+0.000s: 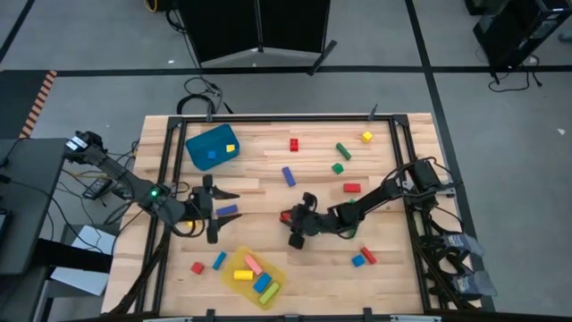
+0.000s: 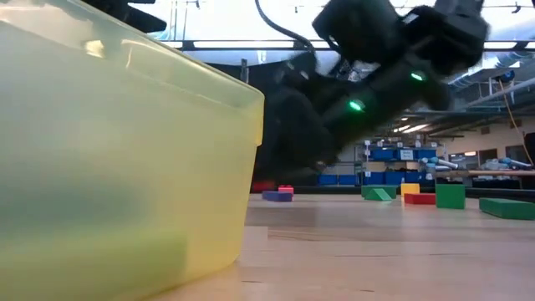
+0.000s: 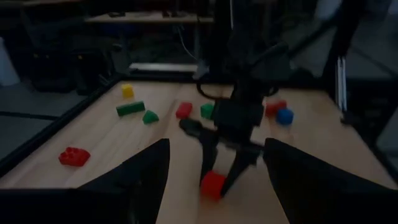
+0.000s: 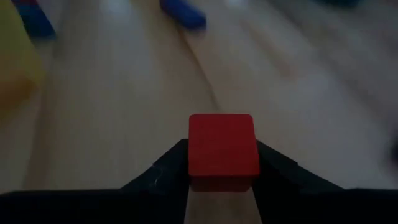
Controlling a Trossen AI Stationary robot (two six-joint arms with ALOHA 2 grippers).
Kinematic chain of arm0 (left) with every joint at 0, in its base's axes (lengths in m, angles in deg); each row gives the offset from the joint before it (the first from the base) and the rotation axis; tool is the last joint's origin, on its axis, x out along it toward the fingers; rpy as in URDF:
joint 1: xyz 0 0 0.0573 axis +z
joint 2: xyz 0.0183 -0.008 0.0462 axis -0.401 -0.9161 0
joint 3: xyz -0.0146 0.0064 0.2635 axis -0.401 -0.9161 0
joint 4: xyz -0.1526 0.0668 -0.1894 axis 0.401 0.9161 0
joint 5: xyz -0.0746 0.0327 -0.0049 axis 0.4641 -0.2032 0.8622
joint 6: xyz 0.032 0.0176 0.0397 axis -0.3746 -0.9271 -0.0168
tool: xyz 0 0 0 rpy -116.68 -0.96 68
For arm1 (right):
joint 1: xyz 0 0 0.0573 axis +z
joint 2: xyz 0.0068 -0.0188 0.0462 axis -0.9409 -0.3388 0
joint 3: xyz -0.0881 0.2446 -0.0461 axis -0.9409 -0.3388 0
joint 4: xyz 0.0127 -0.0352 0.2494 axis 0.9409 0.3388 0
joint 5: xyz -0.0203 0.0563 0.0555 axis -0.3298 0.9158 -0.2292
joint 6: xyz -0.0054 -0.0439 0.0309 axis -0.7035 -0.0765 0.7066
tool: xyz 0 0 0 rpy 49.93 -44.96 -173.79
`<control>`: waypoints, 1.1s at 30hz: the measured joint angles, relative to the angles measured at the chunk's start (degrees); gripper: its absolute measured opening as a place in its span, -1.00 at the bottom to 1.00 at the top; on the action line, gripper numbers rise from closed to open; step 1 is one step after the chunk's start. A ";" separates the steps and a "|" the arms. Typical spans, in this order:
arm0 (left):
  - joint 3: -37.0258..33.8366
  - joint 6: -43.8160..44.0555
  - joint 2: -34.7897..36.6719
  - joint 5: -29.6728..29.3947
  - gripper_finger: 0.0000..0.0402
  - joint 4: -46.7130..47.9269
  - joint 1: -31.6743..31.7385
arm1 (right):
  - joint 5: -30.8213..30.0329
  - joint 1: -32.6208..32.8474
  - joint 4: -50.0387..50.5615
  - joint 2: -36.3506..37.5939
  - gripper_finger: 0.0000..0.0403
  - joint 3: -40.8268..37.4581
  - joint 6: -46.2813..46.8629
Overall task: Sort blocks by size
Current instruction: Put the top small red block into the blue bin
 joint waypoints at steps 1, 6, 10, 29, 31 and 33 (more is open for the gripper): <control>0.00 0.01 0.25 -0.62 0.34 -1.10 0.00 | 0.96 -0.85 -0.07 0.00 -0.28 1.53 -1.27; 0.00 -0.05 2.73 -2.90 0.34 -6.50 0.00 | 3.83 -7.18 7.58 0.02 -0.28 12.24 -6.78; 0.02 -3.96 5.20 -3.36 0.34 -12.40 0.00 | 7.49 -13.35 10.01 0.04 -0.28 20.08 -11.14; 0.04 -17.95 11.43 -2.53 0.34 -23.57 -0.06 | 18.83 -27.39 -6.68 -12.28 -0.28 37.79 -2.60; 0.04 -17.88 11.61 -2.53 0.34 -23.60 -0.04 | 19.38 -27.39 -5.96 -15.70 -0.28 43.02 -1.64; 0.04 -17.84 11.71 -2.53 0.34 -23.56 -0.04 | 19.42 -27.39 -4.07 -18.97 -0.28 48.59 -0.93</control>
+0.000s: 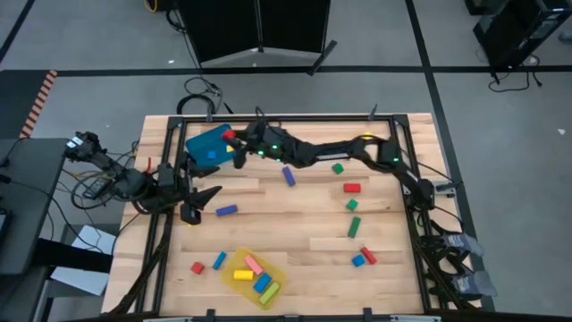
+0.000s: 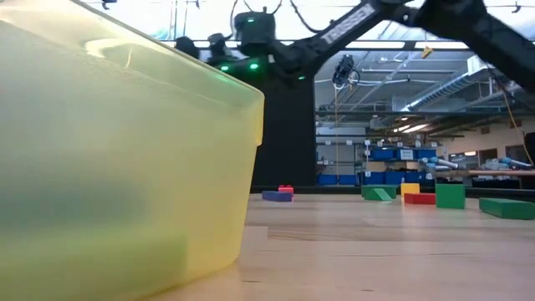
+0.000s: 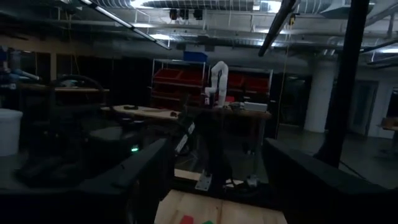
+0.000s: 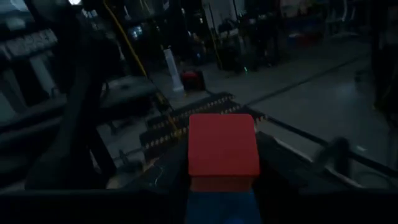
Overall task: Sort blocks by size
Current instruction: Put the top small red block into the blue bin, then put the bottom large violet block into the yellow bin
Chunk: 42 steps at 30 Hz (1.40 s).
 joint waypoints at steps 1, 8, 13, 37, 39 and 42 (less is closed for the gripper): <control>0.00 0.02 0.17 0.02 0.34 0.20 -0.02 | 0.00 0.00 1.96 -1.63 -0.28 2.72 0.36; 0.02 0.07 0.64 0.00 0.34 0.04 -0.02 | -0.07 -0.50 16.82 -12.45 -0.28 21.79 1.77; 0.00 0.12 0.91 0.00 0.34 0.37 -0.02 | 0.26 -1.41 24.79 -18.69 0.00 32.26 3.62; 0.02 9.18 1.19 -1.20 0.34 8.70 -0.07 | -4.03 5.00 4.73 -3.71 0.24 14.32 -11.97; 0.02 10.51 1.33 -2.17 0.34 11.10 -0.09 | -5.46 5.01 -0.81 1.21 0.22 5.30 -11.98; 0.02 14.77 1.34 -4.61 0.34 17.67 0.00 | -6.47 5.01 -11.31 9.48 0.19 -10.59 -11.74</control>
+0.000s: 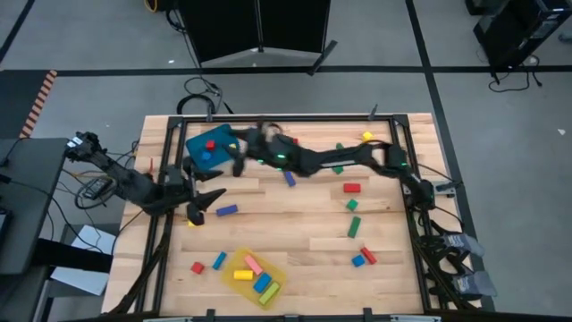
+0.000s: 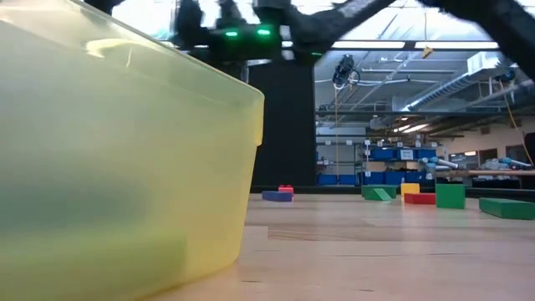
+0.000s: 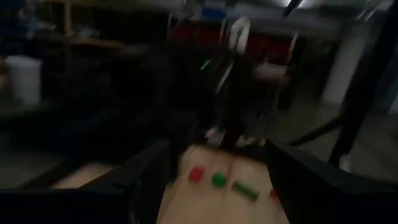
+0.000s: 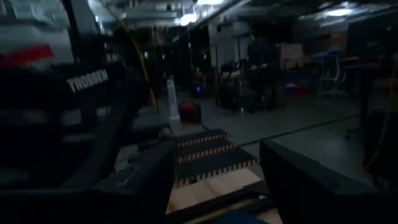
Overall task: Sort blocks by size
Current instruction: Put the bottom large violet block into the yellow bin
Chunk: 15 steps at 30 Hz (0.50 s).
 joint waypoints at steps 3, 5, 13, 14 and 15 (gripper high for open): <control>0.00 7.12 -0.04 -1.98 0.34 9.94 0.80 | -0.18 0.00 -10.26 8.78 0.18 -15.39 0.89; 0.00 13.18 -0.58 -2.37 0.33 16.44 2.48 | -0.18 0.02 -13.88 14.49 0.18 -23.95 0.56; 3.94 29.03 -7.65 11.45 0.33 37.78 15.49 | -2.42 1.99 -14.43 32.25 0.20 -45.04 -3.01; 4.61 29.21 -9.30 13.78 0.33 39.32 17.11 | -2.81 2.20 -14.39 33.82 0.20 -46.54 -3.53; 5.32 29.20 -11.13 16.12 0.33 40.42 18.71 | -2.91 2.42 -14.28 35.16 0.20 -47.98 -3.94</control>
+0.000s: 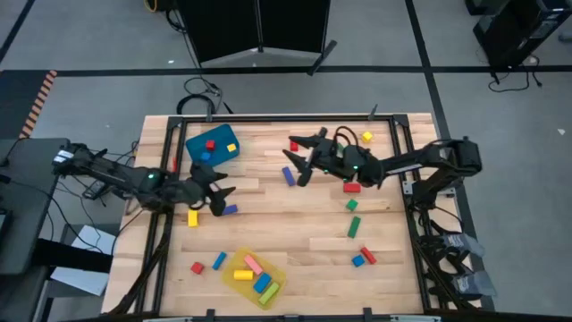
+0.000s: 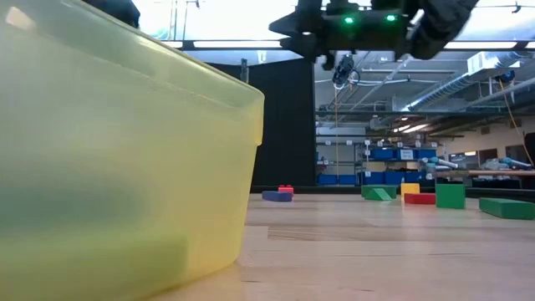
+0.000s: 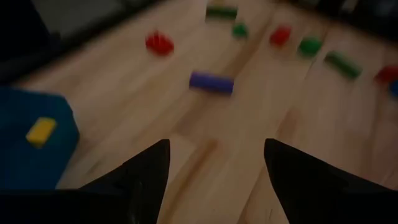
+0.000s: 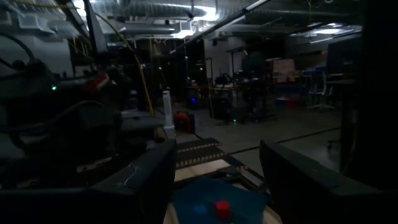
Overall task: Sort blocks by size
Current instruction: Put the bottom large violet block into the yellow bin
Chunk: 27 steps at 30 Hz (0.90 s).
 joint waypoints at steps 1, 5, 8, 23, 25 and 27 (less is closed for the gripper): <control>0.72 -0.05 -1.98 2.38 0.33 0.82 1.54 | -0.15 0.19 0.10 1.20 0.20 -1.20 -0.31; 2.18 -0.57 -9.66 10.96 0.33 6.14 6.50 | -0.18 1.34 0.02 5.47 0.20 -5.26 -1.76; 2.28 -1.84 -14.52 15.87 0.33 7.53 9.19 | -0.12 2.04 1.24 7.67 0.20 -7.78 -2.87; 2.37 -8.07 -24.80 26.10 0.44 10.59 8.32 | 0.14 2.33 1.06 10.02 0.20 -11.63 -3.20; 2.37 -8.05 -26.16 26.09 0.47 10.54 7.41 | 0.15 2.33 1.09 10.02 0.21 -11.63 -3.33; 2.36 -7.98 -27.78 26.07 0.49 11.00 6.66 | 0.17 2.30 0.94 10.00 0.20 -11.63 -3.42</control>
